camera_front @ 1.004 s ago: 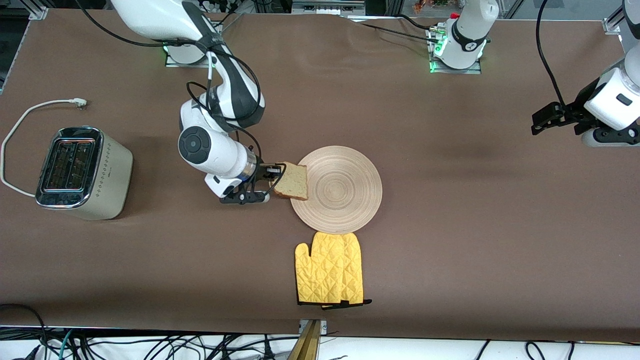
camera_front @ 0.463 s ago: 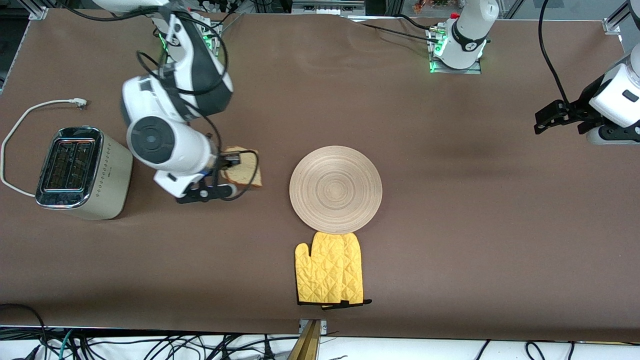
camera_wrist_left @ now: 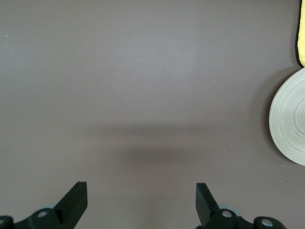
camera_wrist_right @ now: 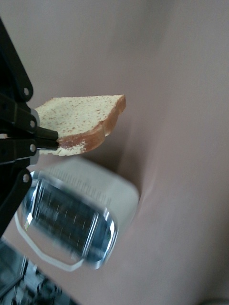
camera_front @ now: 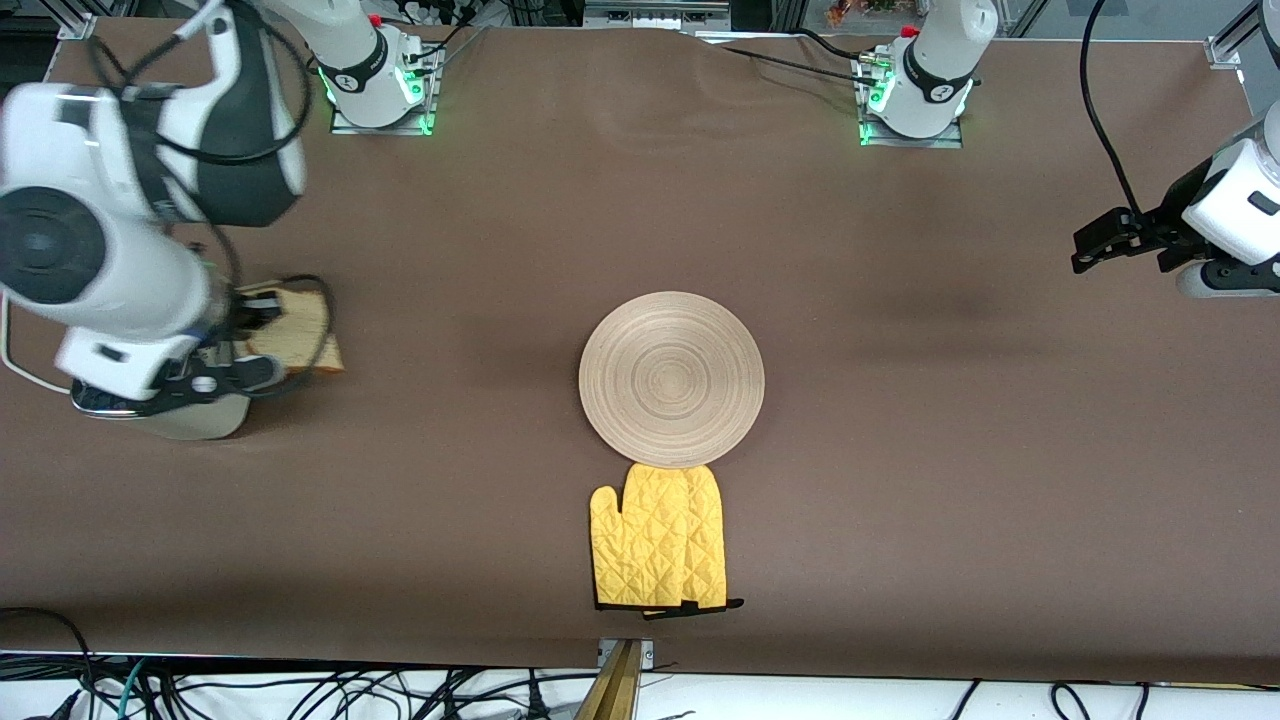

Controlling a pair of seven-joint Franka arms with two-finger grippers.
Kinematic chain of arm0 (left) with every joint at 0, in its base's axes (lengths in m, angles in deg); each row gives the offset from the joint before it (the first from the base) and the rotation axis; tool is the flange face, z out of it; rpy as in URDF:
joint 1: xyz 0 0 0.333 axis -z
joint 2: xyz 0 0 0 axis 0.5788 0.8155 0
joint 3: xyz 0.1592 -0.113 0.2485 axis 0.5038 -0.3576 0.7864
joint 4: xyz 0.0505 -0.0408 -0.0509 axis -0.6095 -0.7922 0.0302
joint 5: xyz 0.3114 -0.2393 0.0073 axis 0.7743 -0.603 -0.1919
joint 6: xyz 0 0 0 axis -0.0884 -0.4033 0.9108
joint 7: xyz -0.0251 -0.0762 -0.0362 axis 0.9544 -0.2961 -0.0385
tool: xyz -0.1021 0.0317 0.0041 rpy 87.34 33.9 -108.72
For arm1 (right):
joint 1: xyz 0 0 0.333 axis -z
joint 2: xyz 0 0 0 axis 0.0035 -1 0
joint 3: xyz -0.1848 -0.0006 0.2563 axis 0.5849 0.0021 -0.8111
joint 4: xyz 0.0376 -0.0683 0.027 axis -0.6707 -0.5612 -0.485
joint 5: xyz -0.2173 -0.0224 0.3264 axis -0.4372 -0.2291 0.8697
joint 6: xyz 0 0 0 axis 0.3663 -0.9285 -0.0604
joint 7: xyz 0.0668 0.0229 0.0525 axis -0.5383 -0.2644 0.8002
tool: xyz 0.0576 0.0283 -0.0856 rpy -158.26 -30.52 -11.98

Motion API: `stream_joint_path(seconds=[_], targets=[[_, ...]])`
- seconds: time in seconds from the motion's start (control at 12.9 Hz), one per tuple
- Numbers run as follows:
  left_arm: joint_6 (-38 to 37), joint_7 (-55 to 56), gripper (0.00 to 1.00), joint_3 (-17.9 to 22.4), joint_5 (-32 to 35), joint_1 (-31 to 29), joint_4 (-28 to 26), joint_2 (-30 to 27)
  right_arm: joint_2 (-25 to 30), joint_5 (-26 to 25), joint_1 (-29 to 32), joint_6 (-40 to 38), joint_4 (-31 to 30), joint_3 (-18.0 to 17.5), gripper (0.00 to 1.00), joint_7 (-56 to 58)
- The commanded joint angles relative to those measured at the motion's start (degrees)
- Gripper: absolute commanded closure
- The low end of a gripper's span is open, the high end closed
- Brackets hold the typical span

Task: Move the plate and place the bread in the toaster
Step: 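Lift the bread slice and carry it above the toaster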

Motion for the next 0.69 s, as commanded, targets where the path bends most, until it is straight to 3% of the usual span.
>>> stream_joint_path(seconds=[0.0,0.23,0.62], targets=[[-1.0,-0.5,0.00,-0.2,-1.0,-0.1,1.8,0.7,-0.4,-2.4,-0.3,-0.3,-0.1,7.2,1.00,8.4],[-1.0,-0.5,0.00,-0.2,-1.0,-0.1,1.8,0.7,-0.6,-5.9,1.0,3.4,-2.4,11.1,1.00,12.7],[-1.0,-0.5,0.00,-0.2,-1.1,-0.1,1.8,0.7,-2.1,-7.0,4.5,7.5,-5.1,11.4,1.00,10.4]])
